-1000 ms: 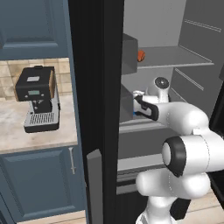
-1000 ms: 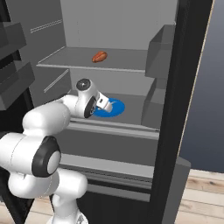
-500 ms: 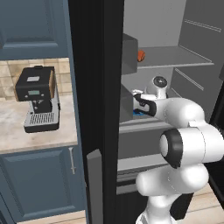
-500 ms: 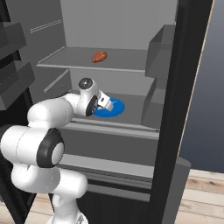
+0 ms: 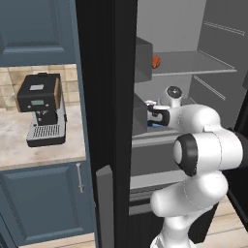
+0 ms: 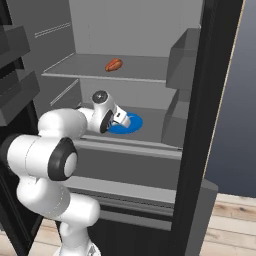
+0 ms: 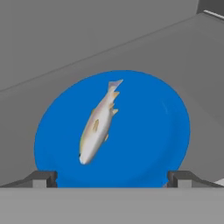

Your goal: Transport the fish from the fridge to the microwave and turn on the microwave.

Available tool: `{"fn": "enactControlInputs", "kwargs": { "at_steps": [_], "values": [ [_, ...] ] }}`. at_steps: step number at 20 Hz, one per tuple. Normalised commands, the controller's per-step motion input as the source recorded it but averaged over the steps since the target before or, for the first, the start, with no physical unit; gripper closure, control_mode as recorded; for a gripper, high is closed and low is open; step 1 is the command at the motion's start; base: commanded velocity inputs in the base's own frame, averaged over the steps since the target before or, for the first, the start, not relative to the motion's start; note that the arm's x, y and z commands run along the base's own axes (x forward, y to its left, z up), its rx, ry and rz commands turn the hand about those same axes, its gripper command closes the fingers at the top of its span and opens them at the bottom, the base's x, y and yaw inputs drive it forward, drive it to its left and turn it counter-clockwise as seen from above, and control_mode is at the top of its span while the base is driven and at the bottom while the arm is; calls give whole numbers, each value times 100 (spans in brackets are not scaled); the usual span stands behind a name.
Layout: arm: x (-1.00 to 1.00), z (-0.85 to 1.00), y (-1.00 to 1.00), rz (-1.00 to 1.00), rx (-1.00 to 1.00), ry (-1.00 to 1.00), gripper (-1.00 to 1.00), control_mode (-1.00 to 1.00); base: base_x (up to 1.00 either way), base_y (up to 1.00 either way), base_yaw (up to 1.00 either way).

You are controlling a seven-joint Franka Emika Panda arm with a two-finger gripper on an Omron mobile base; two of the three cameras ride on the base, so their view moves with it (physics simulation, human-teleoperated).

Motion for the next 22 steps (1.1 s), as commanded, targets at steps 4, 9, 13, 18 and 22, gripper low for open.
{"fn": "enactControlInputs", "kwargs": {
  "at_steps": [4, 9, 13, 18, 22],
  "values": [
    [14, -13, 0, 0, 0, 0, -100, -100, 0, 0, 0],
    [14, -5, 0, 0, 0, 0, -100, -100, 0, 0, 0],
    [15, 0, 0, 0, 0, 0, -100, -100, 0, 0, 0],
    [16, -1, 0, 0, 0, 0, -100, -100, 0, 0, 0],
    [16, -6, 0, 0, 0, 0, -100, -100, 0, 0, 0]
  ]
}}
